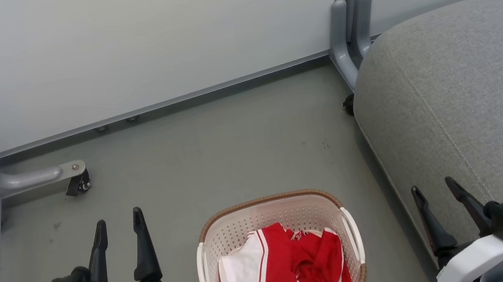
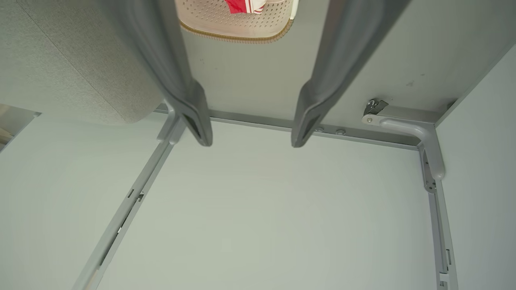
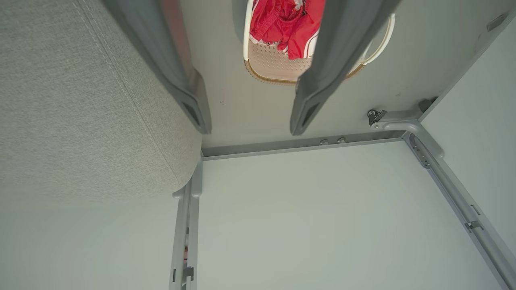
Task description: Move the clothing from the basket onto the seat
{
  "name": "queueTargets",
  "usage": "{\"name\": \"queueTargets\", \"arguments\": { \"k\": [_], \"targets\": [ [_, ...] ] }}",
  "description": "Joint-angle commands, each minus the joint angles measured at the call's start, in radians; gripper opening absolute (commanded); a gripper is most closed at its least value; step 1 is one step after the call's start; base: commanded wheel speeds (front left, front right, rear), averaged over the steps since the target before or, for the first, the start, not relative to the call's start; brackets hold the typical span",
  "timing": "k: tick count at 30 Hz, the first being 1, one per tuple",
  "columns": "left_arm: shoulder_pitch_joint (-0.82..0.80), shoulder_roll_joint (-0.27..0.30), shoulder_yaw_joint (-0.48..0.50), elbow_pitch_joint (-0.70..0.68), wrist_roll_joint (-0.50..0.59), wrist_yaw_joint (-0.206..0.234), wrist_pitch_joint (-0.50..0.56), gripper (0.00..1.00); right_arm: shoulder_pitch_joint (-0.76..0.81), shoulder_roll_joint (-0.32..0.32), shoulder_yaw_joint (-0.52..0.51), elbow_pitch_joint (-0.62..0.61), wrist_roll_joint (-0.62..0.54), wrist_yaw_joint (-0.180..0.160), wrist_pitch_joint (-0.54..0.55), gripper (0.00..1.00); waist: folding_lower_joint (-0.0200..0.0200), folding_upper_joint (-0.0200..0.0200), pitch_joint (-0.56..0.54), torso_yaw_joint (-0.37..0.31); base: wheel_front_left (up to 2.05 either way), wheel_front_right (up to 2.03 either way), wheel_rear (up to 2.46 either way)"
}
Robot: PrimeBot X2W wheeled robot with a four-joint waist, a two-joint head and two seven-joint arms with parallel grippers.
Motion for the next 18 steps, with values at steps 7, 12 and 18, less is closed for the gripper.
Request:
{"name": "queueTargets", "arguments": {
  "k": [7, 12, 18],
  "targets": [
    [0.009, 0.008, -0.004, 0.0, 0.068, -0.001, -0.021, 1.0, 0.012, -0.006, 0.002, -0.007, -0.065, 0.0, -0.022, 1.0, 0.0, 0.0032, 0.005, 0.001, 0.0, 0.0, 0.0],
    [0.009, 0.008, -0.008, 0.003, 0.101, -0.003, -0.03, 1.0, 0.014, -0.007, 0.003, -0.008, -0.096, 0.0, -0.031, 1.0, 0.0, 0.0033, 0.004, 0.001, 0.0, 0.0, 0.0],
    [0.017, 0.008, -0.012, 0.004, 0.152, -0.003, -0.041, 1.0, 0.019, -0.007, 0.009, -0.009, -0.128, 0.0, -0.042, 1.0, 0.0, 0.0035, -0.001, -0.002, 0.0, 0.0, 0.0]
  ]
}}
